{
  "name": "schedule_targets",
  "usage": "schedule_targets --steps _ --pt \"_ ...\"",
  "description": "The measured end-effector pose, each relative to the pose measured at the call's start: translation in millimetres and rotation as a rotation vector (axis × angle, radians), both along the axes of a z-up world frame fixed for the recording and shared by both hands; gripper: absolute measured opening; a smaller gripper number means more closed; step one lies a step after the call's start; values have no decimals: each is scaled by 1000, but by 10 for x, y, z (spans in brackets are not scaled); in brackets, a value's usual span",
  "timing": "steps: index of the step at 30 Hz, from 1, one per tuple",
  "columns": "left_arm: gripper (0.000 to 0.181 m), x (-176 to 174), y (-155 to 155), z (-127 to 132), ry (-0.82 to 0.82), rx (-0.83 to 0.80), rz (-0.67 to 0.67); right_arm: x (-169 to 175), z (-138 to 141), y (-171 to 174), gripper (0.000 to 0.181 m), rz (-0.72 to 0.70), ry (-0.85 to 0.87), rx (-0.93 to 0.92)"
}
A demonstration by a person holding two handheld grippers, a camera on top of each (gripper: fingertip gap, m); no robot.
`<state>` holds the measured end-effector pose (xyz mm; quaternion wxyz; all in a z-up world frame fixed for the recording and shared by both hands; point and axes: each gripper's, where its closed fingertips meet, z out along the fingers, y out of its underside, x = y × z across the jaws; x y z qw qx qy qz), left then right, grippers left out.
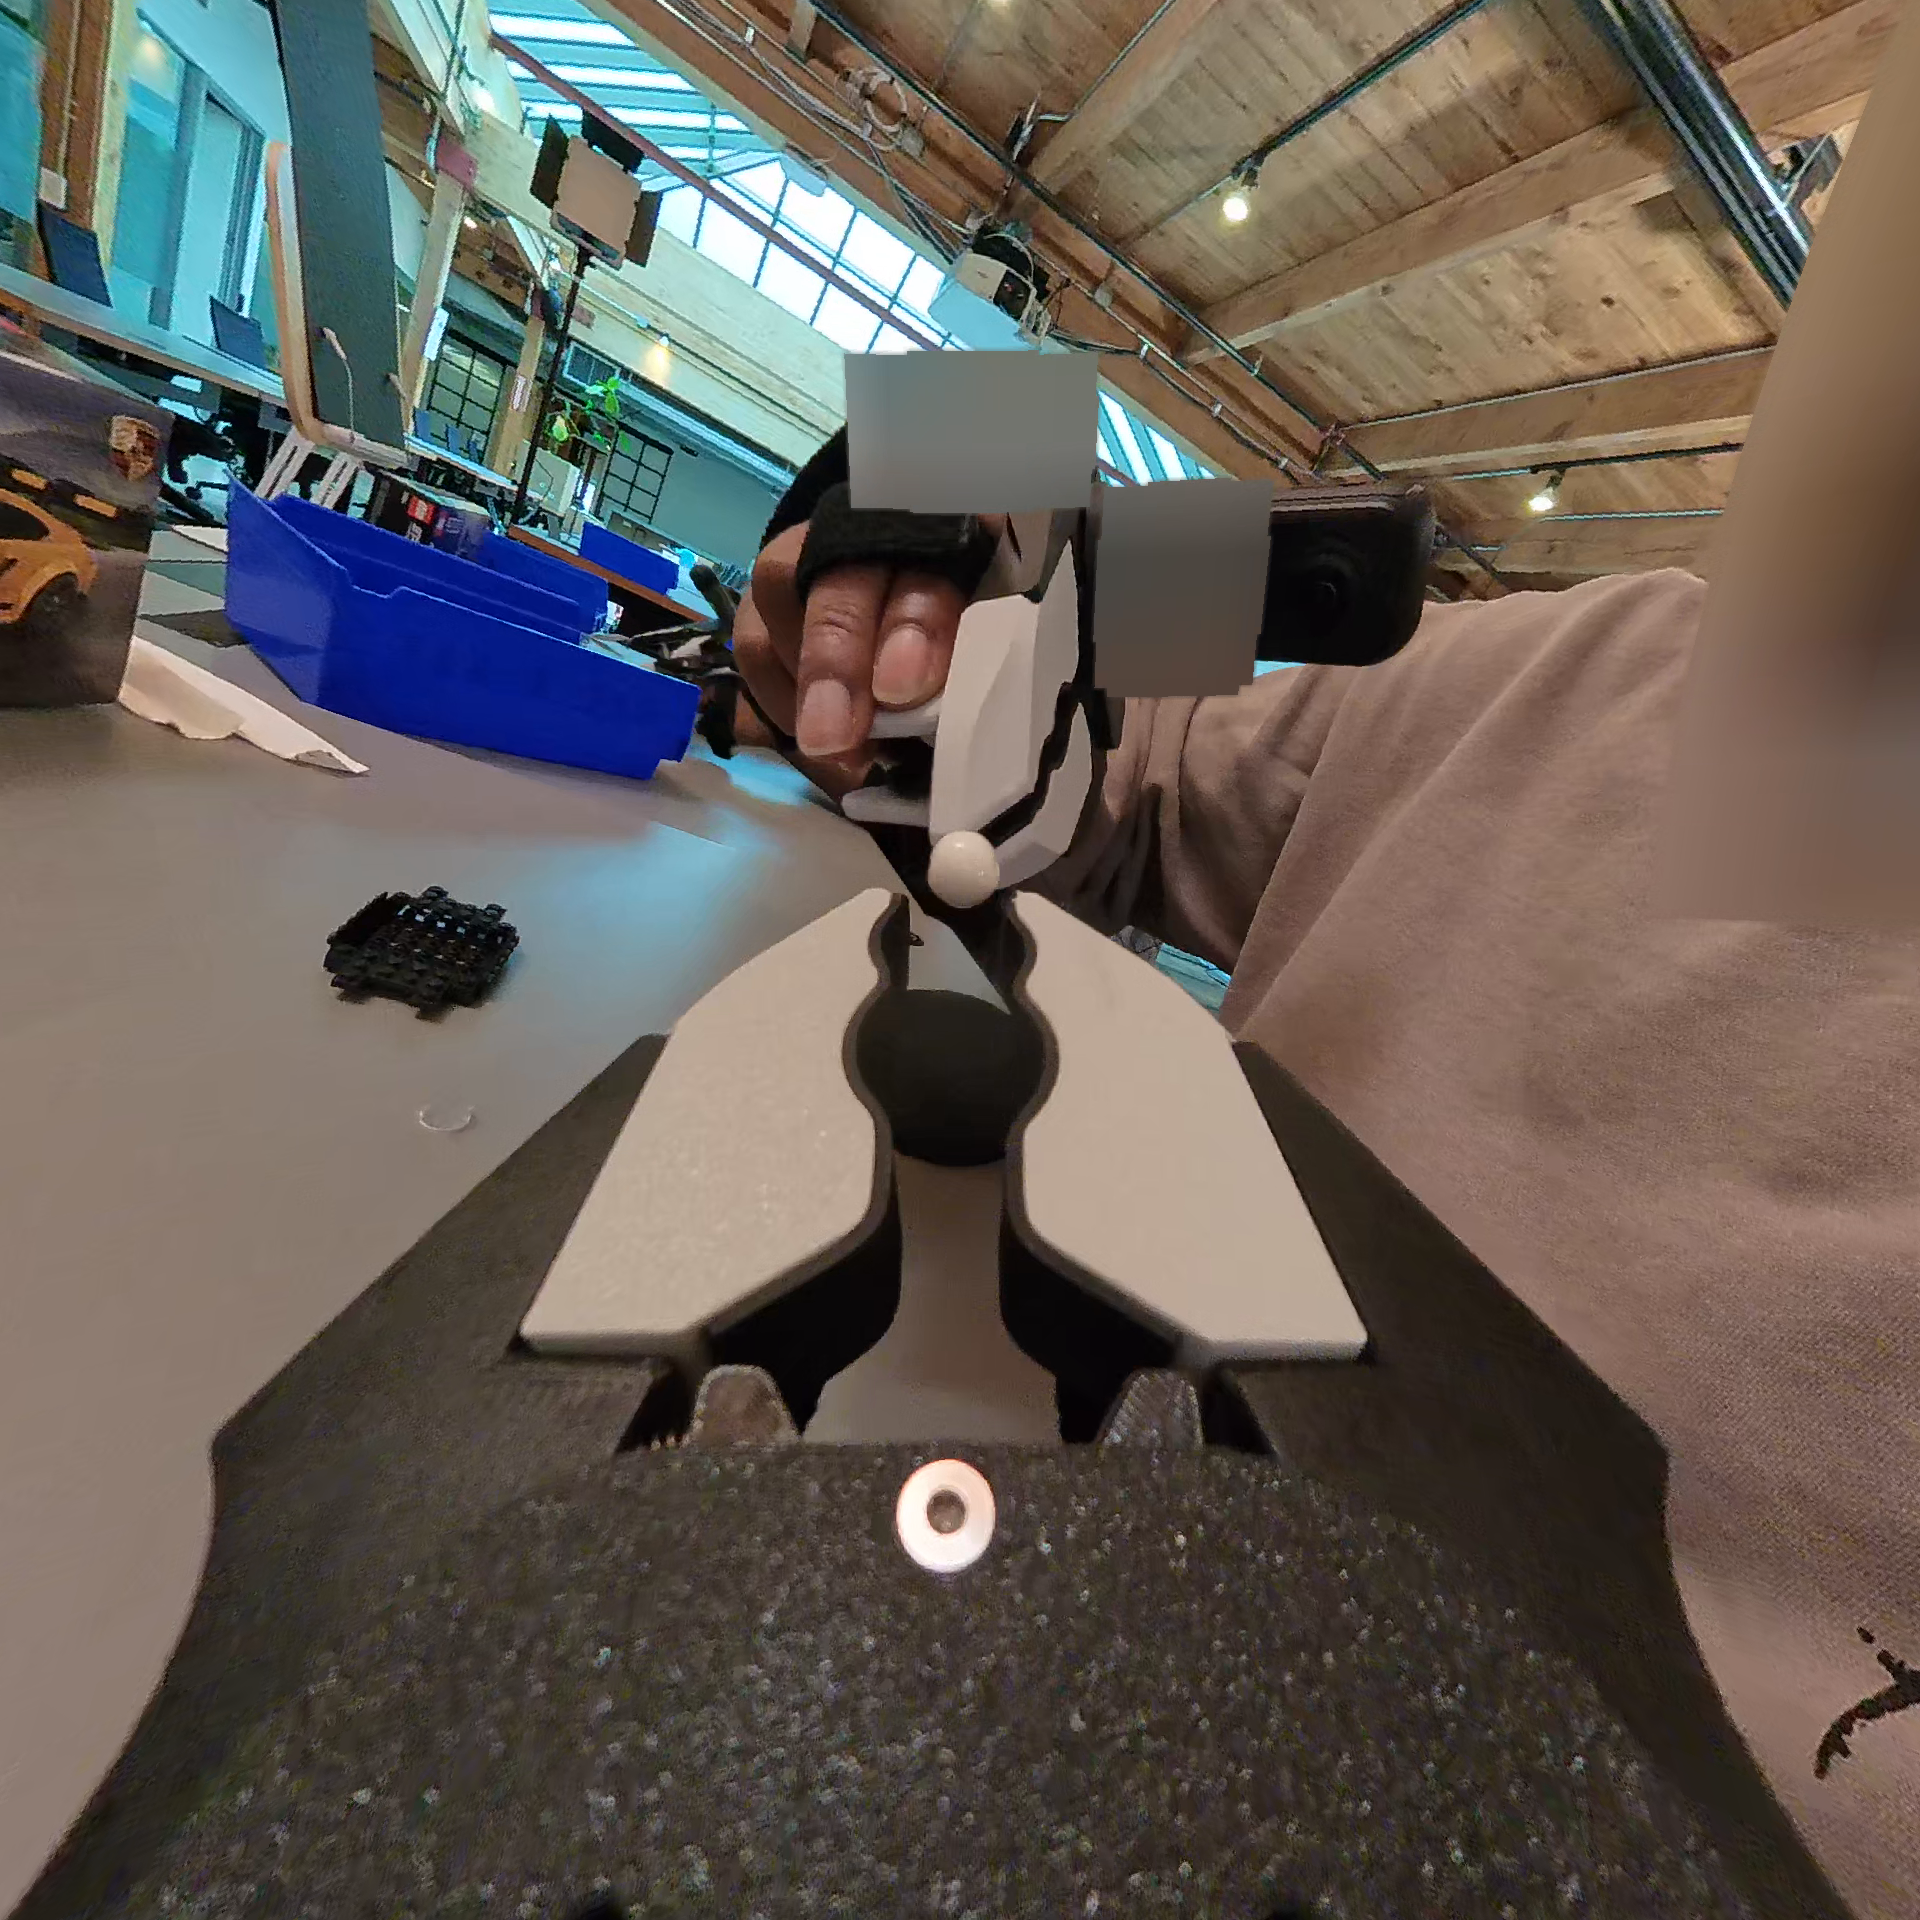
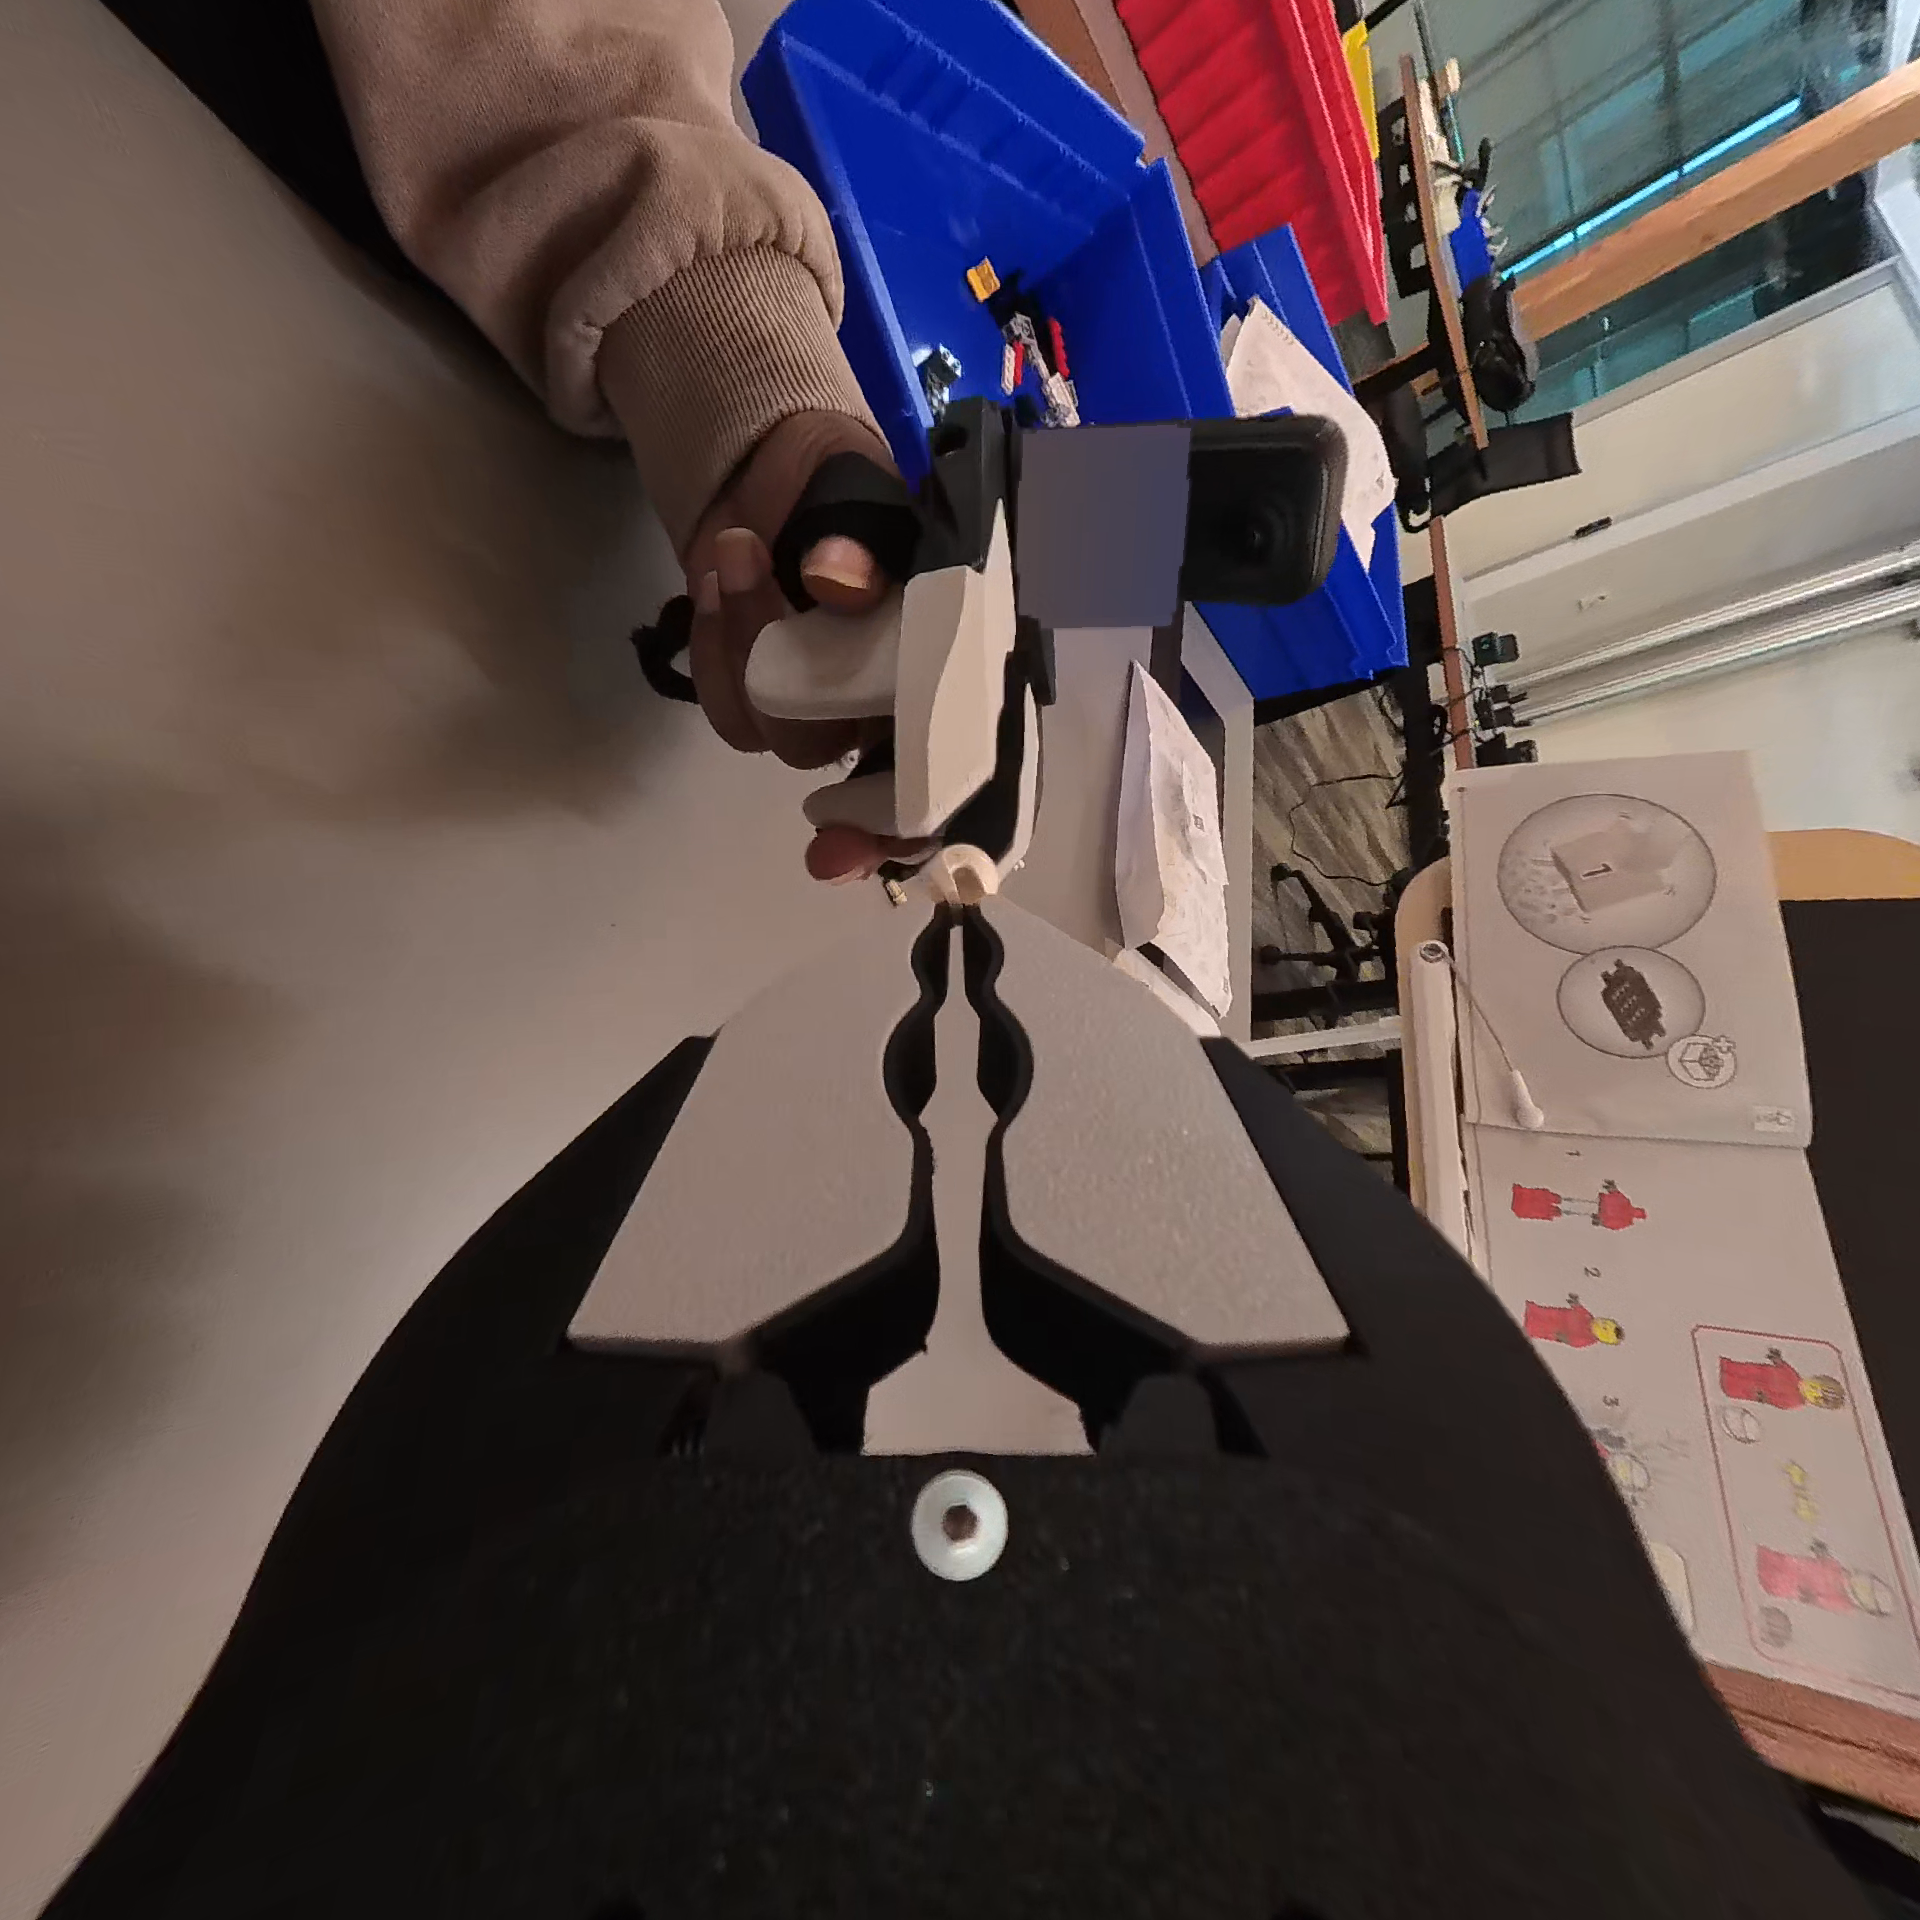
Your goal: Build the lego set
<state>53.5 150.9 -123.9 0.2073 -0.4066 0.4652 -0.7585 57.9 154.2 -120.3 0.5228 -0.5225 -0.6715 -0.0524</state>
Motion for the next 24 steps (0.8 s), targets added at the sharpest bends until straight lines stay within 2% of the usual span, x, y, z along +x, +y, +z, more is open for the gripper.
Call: schedule_targets --steps 24 --pt "11 -31 -134 35 -14 41 -47 -19 -26 -170 2 96 -138 -33"
